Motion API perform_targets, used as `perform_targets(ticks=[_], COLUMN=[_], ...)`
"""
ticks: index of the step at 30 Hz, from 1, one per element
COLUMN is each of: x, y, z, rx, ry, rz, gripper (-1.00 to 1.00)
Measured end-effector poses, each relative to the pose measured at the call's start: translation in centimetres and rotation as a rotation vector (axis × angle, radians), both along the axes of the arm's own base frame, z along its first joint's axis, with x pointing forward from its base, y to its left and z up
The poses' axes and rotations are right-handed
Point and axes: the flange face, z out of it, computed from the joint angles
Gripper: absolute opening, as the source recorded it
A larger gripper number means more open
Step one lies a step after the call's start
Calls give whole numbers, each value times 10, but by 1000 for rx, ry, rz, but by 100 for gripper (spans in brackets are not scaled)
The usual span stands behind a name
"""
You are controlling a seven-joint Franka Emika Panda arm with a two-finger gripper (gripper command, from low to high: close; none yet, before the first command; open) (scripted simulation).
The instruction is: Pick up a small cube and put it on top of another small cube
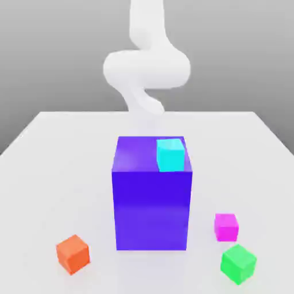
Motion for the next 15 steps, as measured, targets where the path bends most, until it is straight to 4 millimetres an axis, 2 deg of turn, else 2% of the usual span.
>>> perform_targets(ticks=[3, 7, 11, 15], x=[33, 52, 49, 25], y=[30, 74, 115, 150], z=[-68, -158, -249, -336], rx=[-78, -178, -278, -378], ry=[94, 203, 304, 397], rz=[184, 422, 666, 914], gripper=[0, 0, 0, 0])
